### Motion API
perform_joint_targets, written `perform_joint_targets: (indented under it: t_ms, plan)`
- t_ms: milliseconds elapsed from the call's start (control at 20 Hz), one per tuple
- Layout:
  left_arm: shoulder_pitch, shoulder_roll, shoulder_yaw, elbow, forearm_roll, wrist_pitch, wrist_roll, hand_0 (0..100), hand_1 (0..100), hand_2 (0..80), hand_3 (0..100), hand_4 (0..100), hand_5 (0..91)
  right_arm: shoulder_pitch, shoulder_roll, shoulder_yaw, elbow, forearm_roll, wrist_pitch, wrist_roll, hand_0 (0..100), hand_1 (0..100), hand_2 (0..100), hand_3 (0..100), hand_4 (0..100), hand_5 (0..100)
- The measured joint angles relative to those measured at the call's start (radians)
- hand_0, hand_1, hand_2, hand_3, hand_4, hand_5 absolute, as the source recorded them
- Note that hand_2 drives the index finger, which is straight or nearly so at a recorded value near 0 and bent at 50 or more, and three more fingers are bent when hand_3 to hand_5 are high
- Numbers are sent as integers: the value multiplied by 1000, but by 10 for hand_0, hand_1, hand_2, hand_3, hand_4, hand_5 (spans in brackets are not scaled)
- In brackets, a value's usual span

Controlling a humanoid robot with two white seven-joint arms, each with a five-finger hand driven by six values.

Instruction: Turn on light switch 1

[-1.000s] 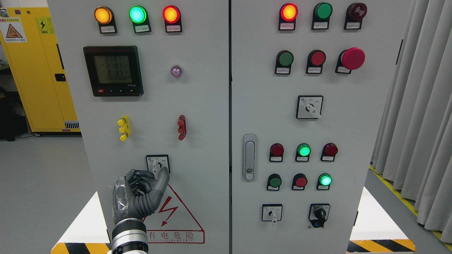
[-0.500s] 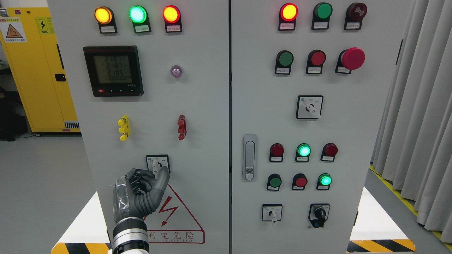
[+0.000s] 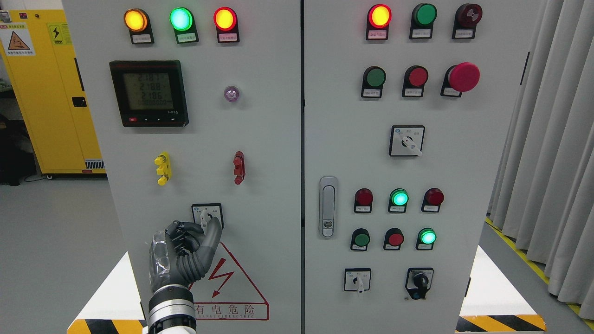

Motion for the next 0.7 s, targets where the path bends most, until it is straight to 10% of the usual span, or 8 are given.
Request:
perform_joint_targets:
  t_ms: [700]
  plan:
    - [-2,0,0,0,-10,0,0,296,657,649,973,927,874,0,0,0,0,0,0,0,0,500,40,0,0,0]
